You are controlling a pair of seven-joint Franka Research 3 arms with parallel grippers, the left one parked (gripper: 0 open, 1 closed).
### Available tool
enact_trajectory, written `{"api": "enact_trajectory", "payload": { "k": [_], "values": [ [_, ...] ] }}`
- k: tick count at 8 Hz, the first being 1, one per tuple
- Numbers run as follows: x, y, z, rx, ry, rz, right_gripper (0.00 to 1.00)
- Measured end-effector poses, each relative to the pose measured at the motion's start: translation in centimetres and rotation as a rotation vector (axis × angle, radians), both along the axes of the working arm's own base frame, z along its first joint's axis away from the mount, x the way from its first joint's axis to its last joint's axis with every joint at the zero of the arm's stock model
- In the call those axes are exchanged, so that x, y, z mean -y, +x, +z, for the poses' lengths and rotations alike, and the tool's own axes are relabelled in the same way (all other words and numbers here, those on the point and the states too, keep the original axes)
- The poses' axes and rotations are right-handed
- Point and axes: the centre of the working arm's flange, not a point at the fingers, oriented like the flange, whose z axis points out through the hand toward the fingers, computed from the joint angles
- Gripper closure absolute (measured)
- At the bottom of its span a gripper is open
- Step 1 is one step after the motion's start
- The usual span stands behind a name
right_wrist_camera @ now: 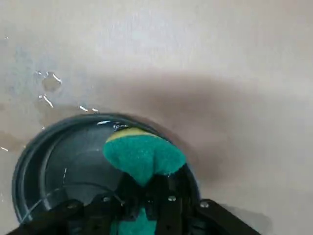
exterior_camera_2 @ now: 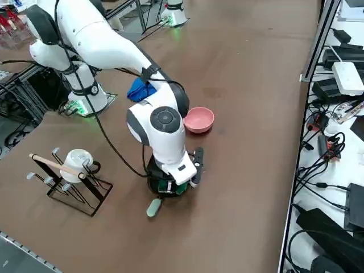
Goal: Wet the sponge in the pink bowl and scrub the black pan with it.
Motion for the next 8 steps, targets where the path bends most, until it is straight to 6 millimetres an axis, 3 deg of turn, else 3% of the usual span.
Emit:
{"api": "enact_trajectory", "payload": {
  "k": [2, 4, 6, 8],
  "values": [
    [-2.7, 0.8, -0.2, -0.038, 0.022, 0.036, 0.92],
    [-5.1, 0.4, -0.6, -0.147, 0.074, 0.061, 0.92],
    [-5.1, -0.5, -1.1, -0.201, 0.102, 0.060, 0.92],
    [-3.3, -1.7, -1.3, -0.217, 0.127, 0.078, 0.92]
  ]
}}
